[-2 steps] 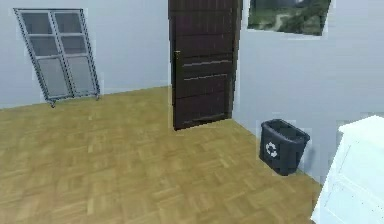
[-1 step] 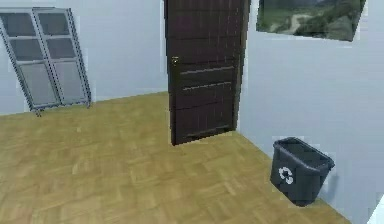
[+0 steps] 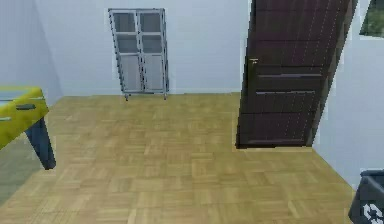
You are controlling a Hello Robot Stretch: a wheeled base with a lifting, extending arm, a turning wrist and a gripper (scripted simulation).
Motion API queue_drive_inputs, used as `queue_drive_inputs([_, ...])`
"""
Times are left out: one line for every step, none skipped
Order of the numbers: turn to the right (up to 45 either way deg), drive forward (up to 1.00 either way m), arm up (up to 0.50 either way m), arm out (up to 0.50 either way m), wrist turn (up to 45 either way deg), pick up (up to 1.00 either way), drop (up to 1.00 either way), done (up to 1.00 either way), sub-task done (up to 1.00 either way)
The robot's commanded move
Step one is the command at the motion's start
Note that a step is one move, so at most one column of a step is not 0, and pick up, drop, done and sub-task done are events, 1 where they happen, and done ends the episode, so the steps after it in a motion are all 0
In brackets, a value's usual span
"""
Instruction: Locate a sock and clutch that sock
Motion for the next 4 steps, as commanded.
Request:
queue_drive_inputs([0.0,1.00,0.00,0.00,0.0,0.00,0.00,0.00,0.00])
queue_drive_inputs([-3.0,0.00,0.00,0.00,0.0,0.00,0.00,0.00,0.00])
queue_drive_inputs([0.0,1.00,0.00,0.00,0.0,0.00,0.00,0.00,0.00])
queue_drive_inputs([-3.0,0.00,0.00,0.00,0.0,0.00,0.00,0.00,0.00])
